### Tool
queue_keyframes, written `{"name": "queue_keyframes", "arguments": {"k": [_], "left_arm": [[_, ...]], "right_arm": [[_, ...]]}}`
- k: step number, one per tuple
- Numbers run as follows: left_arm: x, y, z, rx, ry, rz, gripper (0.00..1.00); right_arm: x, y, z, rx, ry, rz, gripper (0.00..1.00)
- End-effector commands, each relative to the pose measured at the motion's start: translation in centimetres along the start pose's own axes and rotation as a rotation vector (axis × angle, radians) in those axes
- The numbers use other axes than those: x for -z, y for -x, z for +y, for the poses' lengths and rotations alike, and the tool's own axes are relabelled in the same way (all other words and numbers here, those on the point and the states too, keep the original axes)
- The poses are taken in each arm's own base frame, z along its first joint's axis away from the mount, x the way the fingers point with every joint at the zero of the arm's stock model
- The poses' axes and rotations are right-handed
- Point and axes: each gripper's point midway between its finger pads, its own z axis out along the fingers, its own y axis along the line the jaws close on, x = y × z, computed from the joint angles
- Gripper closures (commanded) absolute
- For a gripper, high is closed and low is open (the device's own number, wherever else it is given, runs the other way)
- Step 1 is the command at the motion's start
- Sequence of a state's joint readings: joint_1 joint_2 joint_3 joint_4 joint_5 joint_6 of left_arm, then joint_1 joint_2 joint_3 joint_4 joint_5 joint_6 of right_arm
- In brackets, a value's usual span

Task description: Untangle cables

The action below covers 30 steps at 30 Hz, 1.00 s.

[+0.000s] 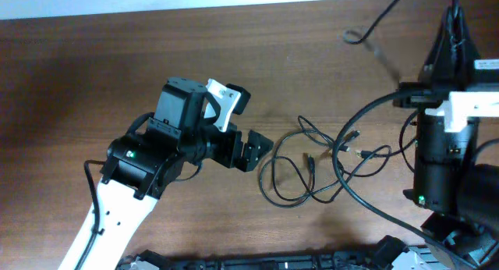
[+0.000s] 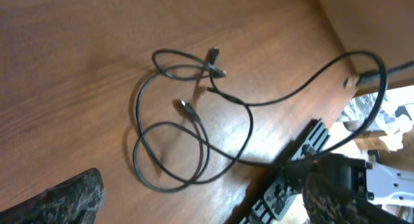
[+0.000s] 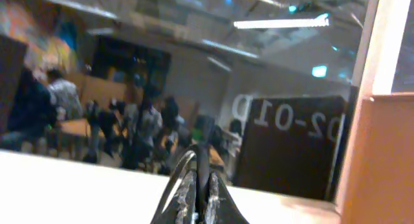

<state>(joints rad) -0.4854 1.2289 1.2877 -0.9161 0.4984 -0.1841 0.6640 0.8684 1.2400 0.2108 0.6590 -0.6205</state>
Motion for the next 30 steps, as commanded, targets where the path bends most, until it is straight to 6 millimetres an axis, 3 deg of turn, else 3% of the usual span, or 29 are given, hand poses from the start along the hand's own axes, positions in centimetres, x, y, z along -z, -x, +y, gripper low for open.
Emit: {"name": "queue_keyframes", "arguments": {"k": [1, 5, 6, 9, 14, 16, 17, 18, 19, 22, 27, 30], "left_arm": [[-1.0, -0.1, -1.8, -0.066, -0.054, 0.019, 0.01], [-5.5, -1.7, -6.7, -0.249, -0.18, 0.104, 0.01], [-7.4, -2.5, -8.2, -0.287, -0.216, 0.133, 0.01], [-10.1, -4.3, -11.8, -0.339, -0.351, 0.196, 0.05], [-14.1, -5.2, -14.0, -0.306, -0.403, 0.218, 0.07], [-14.5, -5.3, -14.7, -0.321, -0.419, 0.212, 0.11], [-14.5, -5.3, -14.9, -0.327, -0.422, 0.208, 0.23], [-14.7, -5.0, -14.8, -0.332, -0.409, 0.194, 0.69], [-15.2, -4.4, -13.8, -0.332, -0.342, 0.168, 1.0], [-16.1, -1.7, -9.4, -0.229, -0.093, 0.073, 1.0], [-14.2, 3.4, 0.5, 0.156, 0.111, -0.047, 1.0], [-13.2, 3.0, 2.4, 0.189, 0.065, 0.009, 0.99]], "right_arm": [[-0.2, -0.4, -0.4, 0.016, -0.035, 0.025, 0.96], [-0.6, -1.0, 0.3, 0.013, -0.033, 0.041, 0.96], [-0.6, -1.2, -0.1, 0.011, -0.056, 0.054, 0.96], [-0.6, -1.5, -0.6, 0.01, -0.087, 0.074, 0.96], [-0.5, -1.8, -1.0, 0.01, -0.109, 0.09, 0.96], [-0.4, -2.0, -1.3, 0.009, -0.125, 0.105, 0.96], [-0.4, -2.0, -1.3, 0.009, -0.126, 0.104, 0.96], [-0.4, -2.1, -1.2, 0.013, -0.123, 0.109, 0.96], [-0.4, -2.3, -1.1, 0.02, -0.119, 0.115, 0.96], [-0.3, -3.2, -1.0, 0.037, -0.122, 0.153, 0.96], [0.5, -4.6, -2.3, 0.088, -0.168, 0.231, 0.96], [0.9, -3.9, -3.1, 0.129, -0.177, 0.22, 0.96]]}}
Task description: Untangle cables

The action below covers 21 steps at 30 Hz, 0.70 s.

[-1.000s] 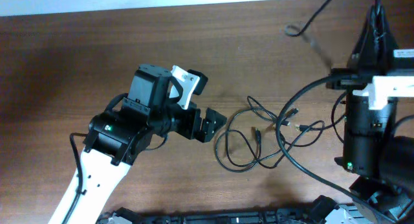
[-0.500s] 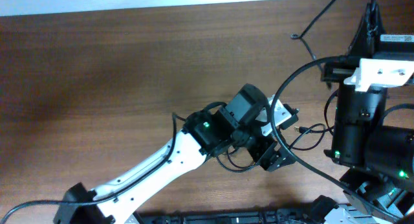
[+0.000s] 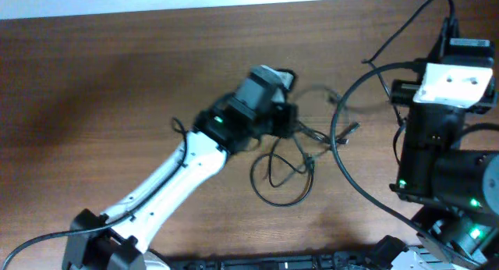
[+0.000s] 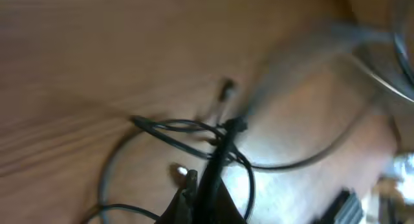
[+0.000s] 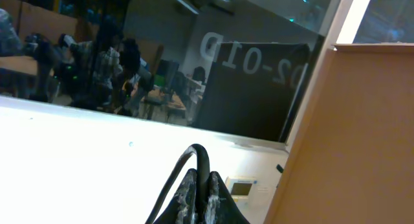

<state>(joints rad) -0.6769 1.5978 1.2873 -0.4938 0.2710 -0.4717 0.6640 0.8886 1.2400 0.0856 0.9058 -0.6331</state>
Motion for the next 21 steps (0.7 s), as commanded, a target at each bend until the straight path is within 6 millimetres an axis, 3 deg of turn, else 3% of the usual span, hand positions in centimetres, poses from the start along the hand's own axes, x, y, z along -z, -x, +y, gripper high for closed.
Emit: {"name": "queue_keyframes", "arguments": {"k": [1, 3, 4, 5, 6, 8, 9, 13, 16, 17, 21], "left_arm": [[0.5, -0.5, 1.3, 0.023, -0.017, 0.057, 0.98], [0.6, -1.4, 2.5, 0.0, 0.04, 0.086, 1.0], [0.7, -1.8, 3.6, 0.007, 0.102, 0.094, 0.96], [0.8, -1.9, 4.0, 0.01, 0.121, 0.1, 0.84], [0.8, -2.3, 4.1, 0.005, 0.128, 0.113, 0.61], [0.9, -2.7, 4.3, -0.037, 0.132, 0.132, 0.27], [0.9, -2.8, 4.4, -0.059, 0.133, 0.14, 0.01], [1.1, -2.9, 4.4, -0.084, 0.133, 0.145, 0.01], [2.4, -2.1, 4.5, -0.098, 0.164, 0.1, 0.01], [3.0, -1.8, 4.5, -0.113, 0.179, 0.085, 0.01], [6.6, -1.2, 5.3, -0.134, 0.266, 0.026, 0.01]], "right_arm": [[0.5, 0.5, -2.6, 0.02, -0.071, -0.001, 0.96], [0.3, 0.1, -4.4, 0.043, -0.15, 0.02, 0.96], [0.0, -0.3, -5.5, 0.08, -0.196, 0.035, 0.96], [-0.2, -0.5, -6.3, 0.09, -0.229, 0.046, 0.96], [-0.4, -1.1, -7.7, 0.11, -0.285, 0.064, 0.96], [-0.7, -1.8, -9.6, 0.139, -0.363, 0.093, 0.96], [-0.9, -2.5, -10.6, 0.166, -0.406, 0.119, 0.96], [-2.4, -6.9, -13.6, 0.307, -0.539, 0.292, 0.96], [-4.3, -12.7, -16.3, 0.33, -0.629, 0.458, 0.96], [-5.0, -15.3, -16.9, 0.31, -0.626, 0.517, 0.96], [-6.8, -27.2, -18.9, -0.043, -0.543, 0.712, 0.96]]}}
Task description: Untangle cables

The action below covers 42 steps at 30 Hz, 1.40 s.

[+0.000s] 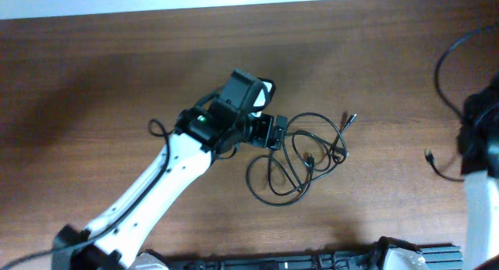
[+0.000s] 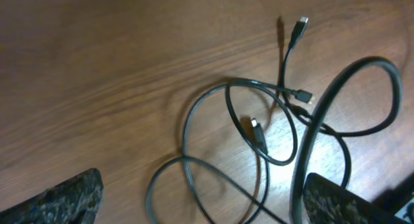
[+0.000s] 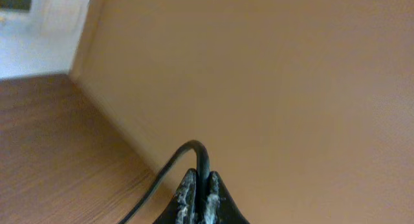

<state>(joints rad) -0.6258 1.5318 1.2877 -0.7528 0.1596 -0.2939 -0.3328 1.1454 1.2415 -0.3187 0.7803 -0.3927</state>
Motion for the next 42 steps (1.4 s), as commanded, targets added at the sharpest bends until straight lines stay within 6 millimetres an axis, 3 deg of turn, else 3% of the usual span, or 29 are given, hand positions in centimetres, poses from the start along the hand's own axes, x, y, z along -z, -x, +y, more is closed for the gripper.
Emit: {"name": "queue_keyframes", "arguments": {"k": [1, 5, 7, 9, 11, 14, 17, 19, 21, 22, 24, 25, 27, 28, 30, 32, 33, 38, 42], "left_arm": [[3.9, 1.0, 1.5, -0.022, 0.088, -0.094, 0.01], [5.9, 1.0, 1.5, -0.05, 0.091, -0.126, 0.01], [6.0, 1.0, 1.5, -0.051, 0.09, -0.128, 0.01], [6.0, 1.1, 1.4, -0.05, 0.09, -0.129, 0.01], [6.0, 1.1, 1.5, -0.05, 0.09, -0.129, 0.01], [5.9, 1.0, 1.5, -0.05, 0.092, -0.125, 0.01], [6.0, 1.0, 2.1, -0.043, 0.12, -0.128, 0.01], [6.1, 0.9, 2.8, -0.027, 0.131, -0.122, 0.01], [6.3, 0.6, 4.0, 0.004, 0.151, -0.103, 0.01], [6.3, 0.3, 4.5, 0.015, 0.16, -0.09, 0.01], [6.4, -0.4, 5.4, 0.036, 0.18, -0.058, 0.01], [6.5, -0.6, 5.6, 0.041, 0.185, -0.051, 0.01], [6.6, -0.5, 6.0, 0.05, 0.191, -0.054, 0.01], [6.9, -0.4, 6.5, 0.063, 0.198, -0.062, 0.01], [7.6, -0.2, 7.1, 0.081, 0.207, -0.079, 0.01], [8.6, 0.1, 7.5, 0.092, 0.211, -0.109, 0.01], [9.6, 0.3, 7.9, 0.102, 0.219, -0.14, 0.01], [13.9, 0.7, 11.3, 0.143, 0.401, -0.258, 0.01], [15.5, -0.2, 14.0, 0.2, 0.497, -0.257, 0.01]], "right_arm": [[-5.7, -5.1, 3.4, -0.335, 0.225, 0.169, 0.96], [-11.3, -13.5, 4.0, -0.587, 0.306, 0.433, 0.96], [-12.2, -15.5, 5.0, -0.674, 0.408, 0.498, 0.95], [-12.7, -16.7, 6.3, -0.736, 0.532, 0.536, 0.39], [-12.6, -16.6, 7.0, -0.746, 0.573, 0.539, 0.01], [-11.8, -15.5, 8.1, -0.762, 0.669, 0.523, 0.01], [-9.1, -12.6, 10.9, -0.702, 0.945, 0.425, 0.01], [-7.9, -11.6, 12.7, -0.645, 1.023, 0.401, 0.01], [-8.6, -13.1, 12.8, -0.601, 0.906, 0.46, 0.01], [-9.8, -15.3, 11.6, -0.606, 0.734, 0.549, 0.01], [-11.0, -20.7, 6.8, -0.597, 0.305, 0.724, 0.01], [-11.0, -21.2, 6.2, -0.579, 0.266, 0.734, 0.01], [-10.7, -20.0, 7.8, -0.604, 0.38, 0.712, 0.01], [-9.8, -17.6, 10.5, -0.555, 0.624, 0.625, 0.01], [-7.6, -13.9, 13.8, -0.495, 0.924, 0.48, 0.01], [-5.2, -12.2, 16.3, -0.43, 1.078, 0.419, 0.01], [-2.8, -11.2, 18.5, -0.366, 1.194, 0.389, 0.01], [7.7, -10.7, 25.8, -0.038, 1.517, 0.349, 0.01], [19.5, -12.4, 29.9, 0.435, 1.819, 0.165, 0.01]]}}
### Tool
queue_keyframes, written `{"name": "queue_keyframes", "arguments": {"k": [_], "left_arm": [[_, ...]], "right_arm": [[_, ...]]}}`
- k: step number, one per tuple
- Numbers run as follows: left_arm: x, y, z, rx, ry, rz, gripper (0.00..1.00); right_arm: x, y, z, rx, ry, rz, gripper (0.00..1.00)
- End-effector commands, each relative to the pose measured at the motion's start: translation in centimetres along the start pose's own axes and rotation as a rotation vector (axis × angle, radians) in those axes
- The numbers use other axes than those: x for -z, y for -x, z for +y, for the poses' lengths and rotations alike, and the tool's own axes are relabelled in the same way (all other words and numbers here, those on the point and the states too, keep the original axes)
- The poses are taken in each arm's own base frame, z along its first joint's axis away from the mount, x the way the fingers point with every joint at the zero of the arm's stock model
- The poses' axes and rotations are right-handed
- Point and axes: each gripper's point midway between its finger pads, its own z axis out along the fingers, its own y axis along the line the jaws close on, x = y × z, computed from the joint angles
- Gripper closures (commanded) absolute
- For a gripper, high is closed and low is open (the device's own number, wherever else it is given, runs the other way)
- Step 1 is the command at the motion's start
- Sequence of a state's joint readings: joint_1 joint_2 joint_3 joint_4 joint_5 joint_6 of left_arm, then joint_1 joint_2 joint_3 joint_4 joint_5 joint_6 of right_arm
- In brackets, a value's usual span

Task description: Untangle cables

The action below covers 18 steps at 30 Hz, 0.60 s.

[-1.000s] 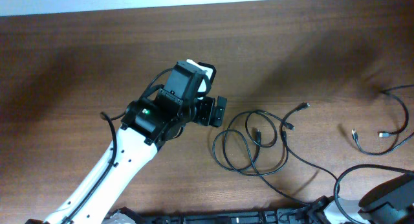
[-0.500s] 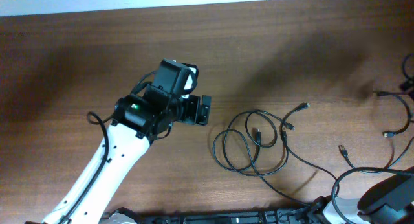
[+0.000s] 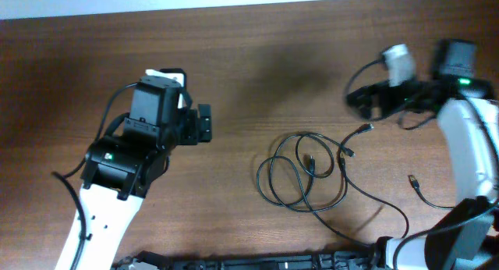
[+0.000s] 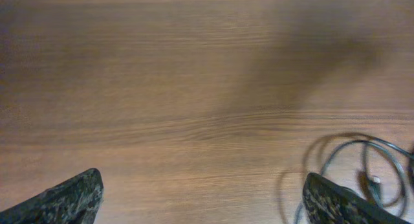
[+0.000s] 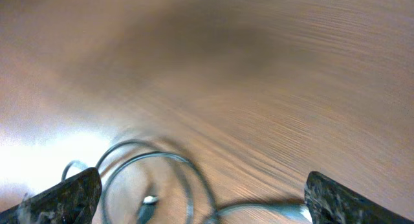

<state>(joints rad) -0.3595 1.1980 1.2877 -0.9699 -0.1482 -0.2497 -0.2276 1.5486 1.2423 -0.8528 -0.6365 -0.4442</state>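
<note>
A tangle of thin black cable [image 3: 299,172] lies in loops on the brown table [image 3: 257,59], right of centre. A longer black cable [image 3: 373,198] runs from a plug near the tangle's right side down toward the front edge; whether it crosses the loops I cannot tell. My left gripper [image 3: 203,126] hangs open well left of the tangle, which shows only at the right edge as a cable loop [image 4: 349,160] past my left gripper [image 4: 200,188]. My right gripper [image 3: 363,103] is open above and right of the tangle; blurred loops [image 5: 152,175] lie under my right gripper [image 5: 202,188].
A loose plug end [image 3: 414,180] with its lead lies at the right near the right arm [image 3: 468,153]. A dark rail [image 3: 265,262] runs along the table's front edge. A white wall strip borders the far edge.
My left gripper, open beside the tangle, now sits further left, away from it. My right gripper was shut on the thick cable at the right edge; it is now open over the table.
First my left gripper was open left of the tangle while my right held the thick cable high. Then my left was shut on a thin strand. Then it was open, with the thick cable off to the right. Now both grippers are open and the cables lie on the table.
</note>
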Motion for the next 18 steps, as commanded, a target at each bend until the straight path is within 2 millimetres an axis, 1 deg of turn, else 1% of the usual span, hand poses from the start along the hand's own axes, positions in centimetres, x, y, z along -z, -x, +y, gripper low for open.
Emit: {"name": "queue_keyframes", "arguments": {"k": [1, 4, 7, 8, 9, 12, 13, 15, 17, 18], "left_arm": [[0.6, 0.1, 3.4, 0.041, 0.106, -0.005, 0.01], [0.6, -0.6, 5.8, 0.099, 0.16, 0.031, 0.01], [0.7, -0.9, 7.2, 0.133, 0.191, 0.045, 0.01], [0.7, -1.0, 7.4, 0.136, 0.195, 0.047, 0.01], [0.7, -1.0, 7.4, 0.135, 0.195, 0.049, 0.01], [0.7, -1.2, 7.4, 0.135, 0.196, 0.054, 0.01], [0.7, -1.2, 7.4, 0.135, 0.196, 0.055, 0.01], [0.7, -1.2, 7.4, 0.135, 0.196, 0.056, 0.01], [0.7, -1.2, 7.4, 0.135, 0.196, 0.056, 0.01], [0.7, -1.2, 7.4, 0.135, 0.196, 0.056, 0.01]], "right_arm": [[-2.7, -0.8, 6.1, 0.382, 0.115, 0.095, 0.01], [-4.2, -2.7, 11.3, 0.588, 0.242, 0.179, 0.01], [-5.4, -4.7, 14.8, 0.734, 0.339, 0.228, 0.01], [-6.1, -6.0, 16.1, 0.788, 0.384, 0.257, 0.01], [-7.0, -6.9, 16.9, 0.813, 0.415, 0.279, 0.01], [-9.4, -9.5, 18.9, 0.838, 0.501, 0.366, 0.01], [-10.3, -10.7, 19.6, 0.841, 0.538, 0.405, 0.01], [-12.1, -12.7, 20.3, 0.842, 0.584, 0.477, 0.09], [-13.3, -14.3, 20.4, 0.83, 0.612, 0.534, 0.16], [-14.0, -15.2, 20.3, 0.818, 0.624, 0.563, 0.17]]}}
